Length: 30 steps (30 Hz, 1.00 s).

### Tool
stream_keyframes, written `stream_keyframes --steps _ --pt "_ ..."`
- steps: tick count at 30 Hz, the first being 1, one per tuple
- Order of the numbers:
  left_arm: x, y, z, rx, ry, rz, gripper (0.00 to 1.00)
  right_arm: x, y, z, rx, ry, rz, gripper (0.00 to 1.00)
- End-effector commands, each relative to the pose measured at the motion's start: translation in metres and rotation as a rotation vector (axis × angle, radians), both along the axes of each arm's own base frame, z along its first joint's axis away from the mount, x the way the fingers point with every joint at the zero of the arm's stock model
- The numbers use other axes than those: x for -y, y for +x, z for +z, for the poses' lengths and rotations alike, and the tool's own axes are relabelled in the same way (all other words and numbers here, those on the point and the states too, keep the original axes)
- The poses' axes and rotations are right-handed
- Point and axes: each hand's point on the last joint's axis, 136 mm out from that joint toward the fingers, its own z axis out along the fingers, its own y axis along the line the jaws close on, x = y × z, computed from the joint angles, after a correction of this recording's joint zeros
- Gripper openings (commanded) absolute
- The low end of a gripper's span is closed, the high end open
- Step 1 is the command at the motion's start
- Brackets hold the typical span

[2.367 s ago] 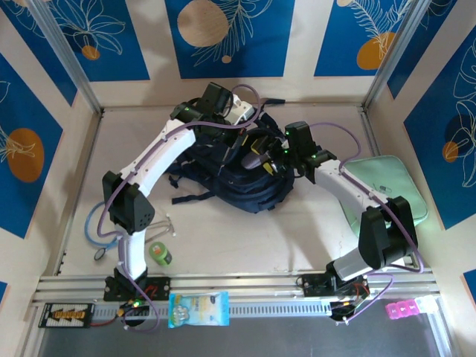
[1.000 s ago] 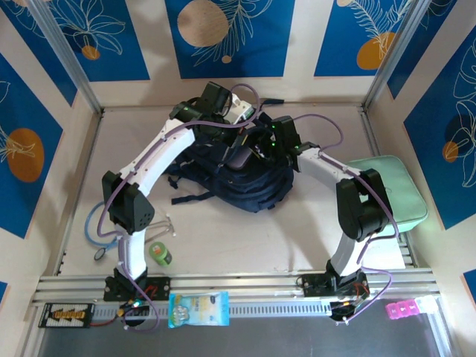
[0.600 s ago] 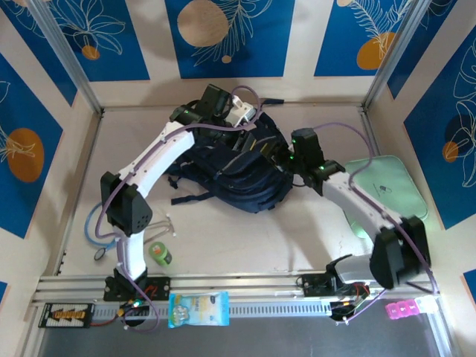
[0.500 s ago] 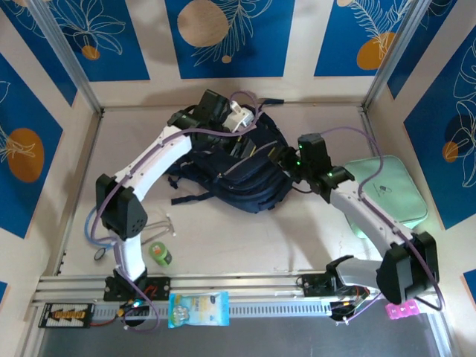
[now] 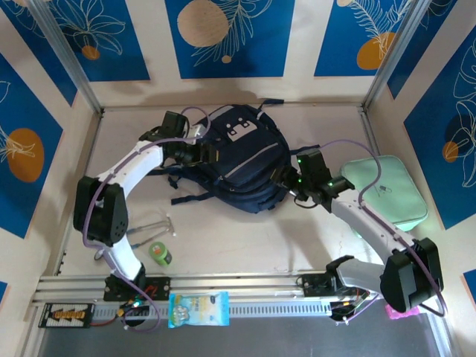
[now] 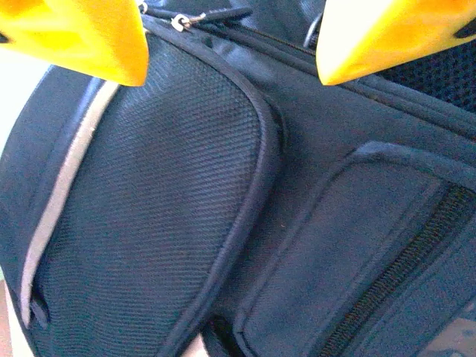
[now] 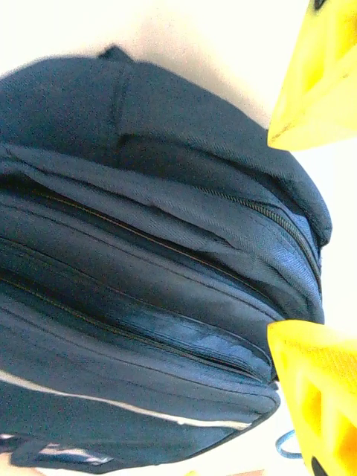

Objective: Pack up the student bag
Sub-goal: Rotate the student bag at the center of the table.

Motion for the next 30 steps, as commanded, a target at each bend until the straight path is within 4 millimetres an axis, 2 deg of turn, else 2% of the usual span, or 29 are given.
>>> stream_keyframes --steps 1,5,10,15,19,24,27,30 --pt "0.01 0.007 -0.005 -0.048 -0.052 0.015 0.57 -0.011 -0.007 -0.015 -0.053 0.028 0.019 0.62" --pt "0.024 0.009 -0.016 -0.103 -0.111 -0.039 0.49 -0.013 -0.011 -0.032 -0.1 0.047 0.008 0.61" --pt "0.041 0.01 -0.015 -0.148 -0.198 -0.09 0.24 -0.029 -0.009 -0.049 -0.104 0.109 0.104 0.55" --pt "0.046 0.005 -0.01 -0.166 -0.25 -0.087 0.0 -0.017 0.005 -0.067 -0.076 0.086 0.104 0.5" --pt "0.056 -0.003 0.01 -0.149 -0.38 -0.055 0.0 0.0 0.04 -0.066 -0.005 0.076 0.093 0.48" --pt "0.063 -0.011 0.018 -0.161 -0.477 0.038 0.0 0.013 0.072 -0.061 0.031 0.058 0.084 0.47" --pt "0.065 -0.014 0.021 -0.173 -0.505 0.101 0.0 0.02 0.074 -0.055 0.027 -0.007 0.086 0.47" --pt "0.064 -0.013 0.021 -0.177 -0.493 0.157 0.0 0.034 0.061 -0.035 0.046 -0.115 0.055 0.51"
